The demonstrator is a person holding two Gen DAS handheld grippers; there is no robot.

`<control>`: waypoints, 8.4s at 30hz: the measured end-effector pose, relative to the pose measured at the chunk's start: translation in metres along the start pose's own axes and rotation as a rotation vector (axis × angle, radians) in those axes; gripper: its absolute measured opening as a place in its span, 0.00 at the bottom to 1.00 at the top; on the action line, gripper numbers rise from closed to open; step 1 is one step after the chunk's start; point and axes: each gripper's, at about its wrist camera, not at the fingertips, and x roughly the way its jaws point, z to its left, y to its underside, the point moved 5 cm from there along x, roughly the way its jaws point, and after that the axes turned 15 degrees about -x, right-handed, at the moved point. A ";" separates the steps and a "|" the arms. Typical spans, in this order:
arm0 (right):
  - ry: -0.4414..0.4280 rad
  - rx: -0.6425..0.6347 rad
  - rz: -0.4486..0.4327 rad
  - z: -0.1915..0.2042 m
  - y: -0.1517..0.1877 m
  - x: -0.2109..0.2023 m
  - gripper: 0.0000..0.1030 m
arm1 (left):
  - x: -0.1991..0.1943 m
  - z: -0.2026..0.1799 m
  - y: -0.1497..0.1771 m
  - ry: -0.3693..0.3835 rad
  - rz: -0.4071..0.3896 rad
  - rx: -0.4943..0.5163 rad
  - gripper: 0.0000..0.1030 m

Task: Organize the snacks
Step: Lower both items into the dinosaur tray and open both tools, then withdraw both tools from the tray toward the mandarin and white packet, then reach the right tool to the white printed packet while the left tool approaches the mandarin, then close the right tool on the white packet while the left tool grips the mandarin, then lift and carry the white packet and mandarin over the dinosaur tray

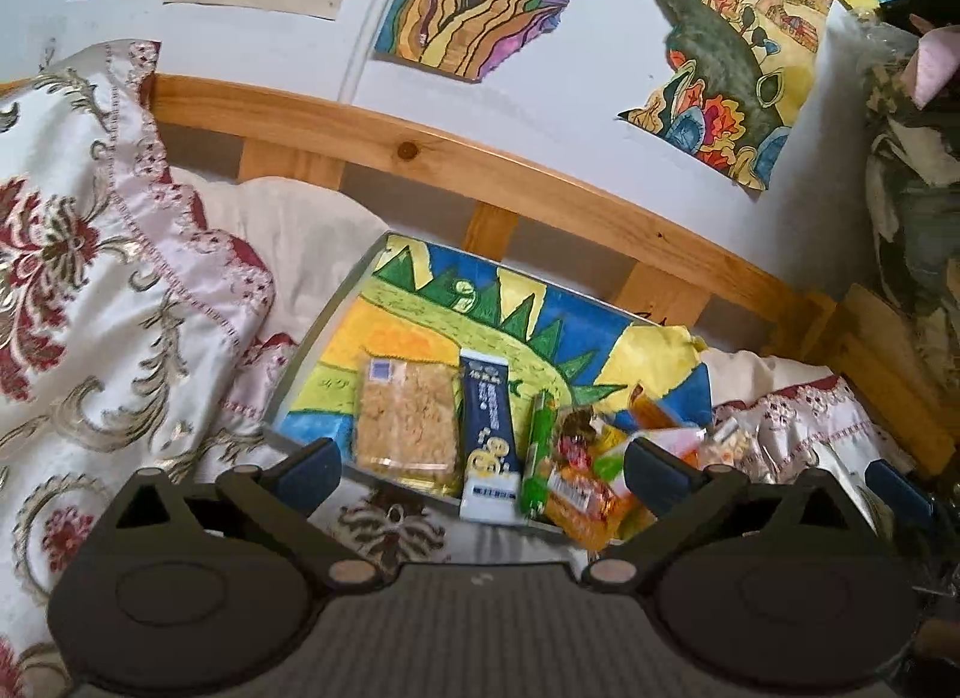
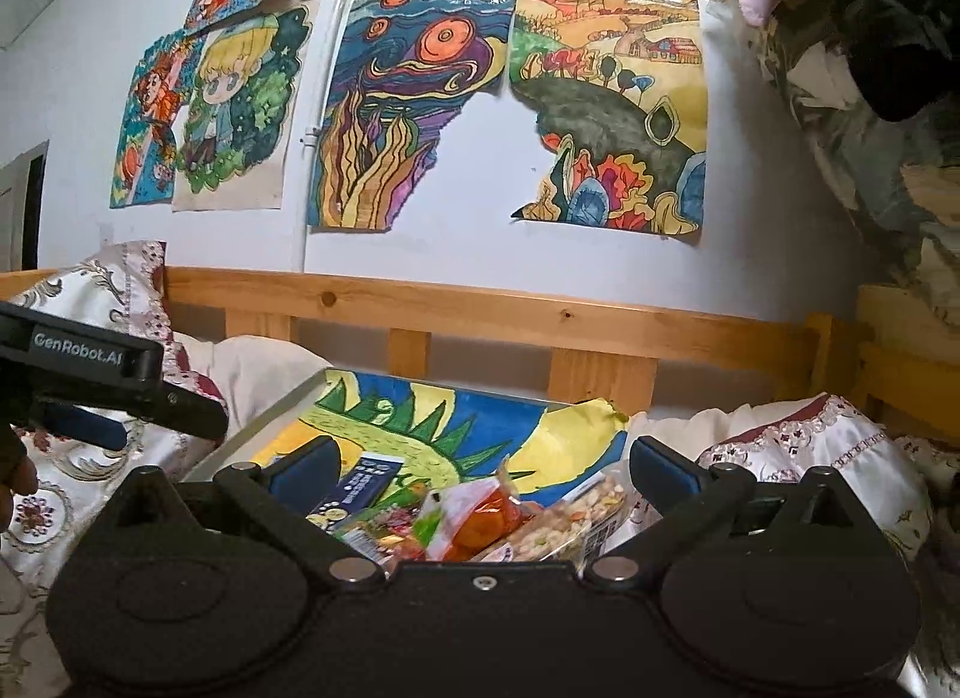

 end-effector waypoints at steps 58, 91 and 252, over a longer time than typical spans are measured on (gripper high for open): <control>-0.093 -0.043 0.432 0.034 0.062 -0.029 0.99 | -0.018 0.043 0.089 -0.217 0.133 0.087 0.99; -0.155 -0.286 0.370 0.032 0.084 0.018 0.99 | 0.031 0.023 0.093 -0.237 0.139 0.227 0.99; 0.067 -0.185 0.026 -0.005 0.020 0.067 0.33 | 0.115 -0.072 0.002 -0.092 0.071 0.397 0.35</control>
